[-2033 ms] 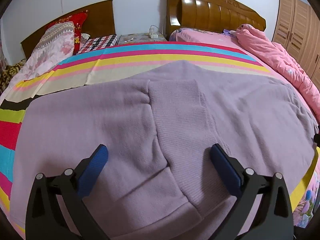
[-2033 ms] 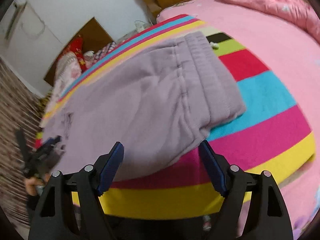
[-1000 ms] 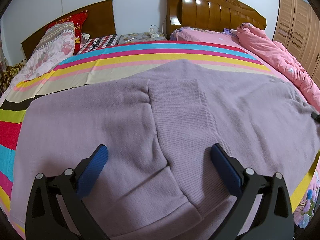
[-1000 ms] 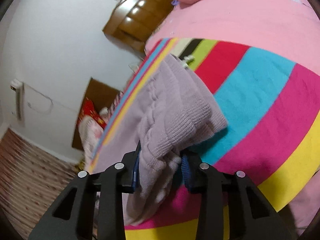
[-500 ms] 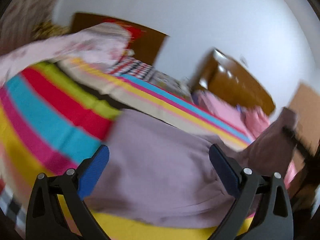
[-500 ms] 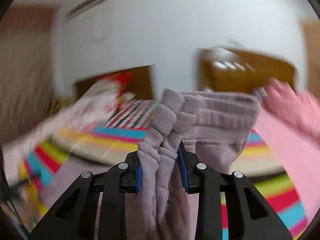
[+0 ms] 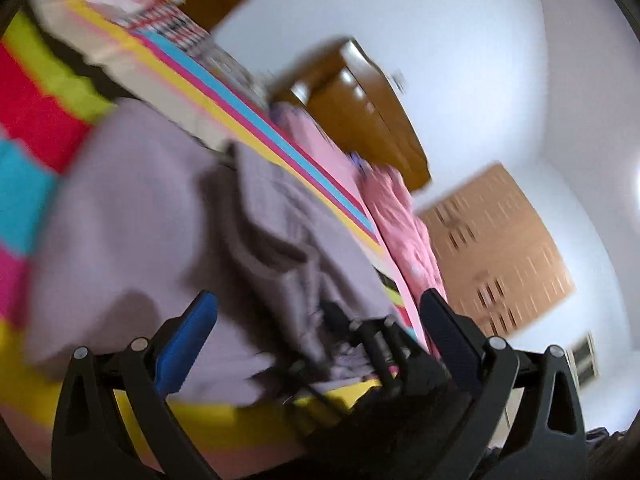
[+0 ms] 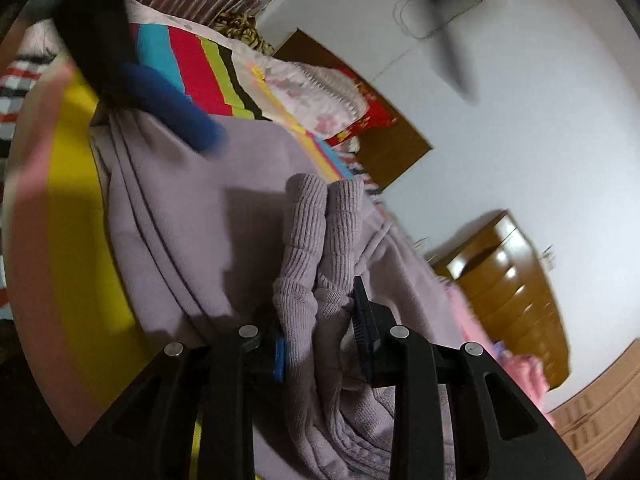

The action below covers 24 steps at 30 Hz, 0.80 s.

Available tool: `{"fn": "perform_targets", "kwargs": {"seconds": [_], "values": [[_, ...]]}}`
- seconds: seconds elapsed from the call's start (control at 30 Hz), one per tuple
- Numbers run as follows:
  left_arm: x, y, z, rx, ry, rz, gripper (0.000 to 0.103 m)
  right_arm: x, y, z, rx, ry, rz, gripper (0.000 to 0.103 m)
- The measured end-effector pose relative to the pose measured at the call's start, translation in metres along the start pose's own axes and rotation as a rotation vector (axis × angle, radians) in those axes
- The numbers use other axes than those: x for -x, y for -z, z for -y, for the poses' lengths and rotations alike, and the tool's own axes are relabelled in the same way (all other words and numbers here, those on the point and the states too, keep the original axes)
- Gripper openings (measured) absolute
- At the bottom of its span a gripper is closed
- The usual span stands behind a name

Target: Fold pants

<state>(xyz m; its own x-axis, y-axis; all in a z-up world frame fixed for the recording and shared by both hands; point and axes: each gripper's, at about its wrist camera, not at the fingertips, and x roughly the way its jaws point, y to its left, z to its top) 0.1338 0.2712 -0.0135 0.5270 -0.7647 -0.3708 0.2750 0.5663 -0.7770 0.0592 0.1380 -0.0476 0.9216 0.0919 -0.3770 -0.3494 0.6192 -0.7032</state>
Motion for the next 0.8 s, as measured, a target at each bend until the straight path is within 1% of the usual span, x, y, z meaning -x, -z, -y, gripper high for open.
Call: {"fn": "perform_targets", "kwargs": {"seconds": [0.03, 0.07, 0.1, 0.13, 0.17, 0.2, 0.23, 0.27, 0.3, 0.37, 0.43, 0.47, 0.5, 0.53, 0.57, 0.6, 0.67, 0.7, 0.8], "values": [[-0.011, -0.006, 0.003, -0.008, -0.004, -0.036, 0.101, 0.001, 0.001, -0.003, 0.015, 0.012, 0.001, 0.028], [-0.027, -0.013, 0.004, -0.013, -0.010, -0.102, 0.101, 0.000, 0.003, 0.001, -0.008, 0.007, -0.005, 0.028], [-0.037, -0.017, 0.002, -0.008, -0.007, -0.149, 0.101, 0.003, 0.004, 0.003, -0.008, 0.006, 0.006, 0.029], [-0.046, -0.021, -0.002, 0.011, -0.008, -0.184, 0.101, 0.005, 0.005, 0.003, 0.017, 0.017, 0.020, 0.033], [-0.055, -0.026, -0.008, 0.036, -0.030, -0.208, 0.101, 0.014, 0.008, -0.003, 0.088, 0.026, 0.051, 0.039], [-0.064, -0.031, -0.014, 0.045, -0.068, -0.242, 0.101, 0.019, 0.007, -0.005, 0.116, 0.023, 0.076, 0.050], [-0.069, -0.035, -0.018, 0.039, -0.075, -0.263, 0.101, 0.029, 0.011, 0.000, 0.108, 0.008, 0.091, 0.052], [-0.072, -0.037, -0.021, 0.037, -0.074, -0.276, 0.101, 0.036, 0.013, 0.007, 0.077, -0.016, 0.094, 0.053], [-0.073, -0.037, -0.023, 0.045, -0.072, -0.277, 0.101, 0.047, 0.020, 0.020, 0.016, -0.043, 0.104, 0.053], [-0.071, -0.036, -0.026, 0.053, -0.061, -0.266, 0.101, 0.063, 0.040, 0.051, -0.126, -0.050, 0.108, 0.054], [-0.069, -0.034, -0.027, 0.037, -0.065, -0.251, 0.101, 0.072, 0.070, 0.088, -0.317, -0.053, 0.063, 0.061], [-0.069, -0.033, -0.026, 0.027, -0.074, -0.245, 0.101, 0.073, 0.093, 0.107, -0.431, -0.062, 0.021, 0.061], [-0.070, -0.031, -0.023, 0.016, -0.088, -0.239, 0.101, 0.071, 0.111, 0.120, -0.506, -0.068, -0.011, 0.063], [-0.071, -0.030, -0.021, 0.013, -0.099, -0.234, 0.101, 0.069, 0.127, 0.129, -0.575, -0.077, -0.046, 0.073], [-0.071, -0.028, -0.018, 0.013, -0.105, -0.230, 0.100, 0.067, 0.141, 0.136, -0.645, -0.093, -0.092, 0.081], [-0.072, -0.028, -0.019, 0.019, -0.110, -0.227, 0.100, 0.068, 0.162, 0.141, -0.717, -0.119, -0.143, 0.085], [-0.075, -0.030, -0.018, 0.028, -0.115, -0.225, 0.100, 0.063, 0.180, 0.150, -0.799, -0.129, -0.179, 0.085], [-0.077, -0.030, -0.016, 0.031, -0.120, -0.226, 0.100, 0.059, 0.187, 0.154, -0.831, -0.151, -0.190, 0.085], [-0.078, -0.030, -0.015, 0.036, -0.137, -0.223, 0.099, 0.053, 0.187, 0.155, -0.856, -0.199, -0.180, 0.085]]}}
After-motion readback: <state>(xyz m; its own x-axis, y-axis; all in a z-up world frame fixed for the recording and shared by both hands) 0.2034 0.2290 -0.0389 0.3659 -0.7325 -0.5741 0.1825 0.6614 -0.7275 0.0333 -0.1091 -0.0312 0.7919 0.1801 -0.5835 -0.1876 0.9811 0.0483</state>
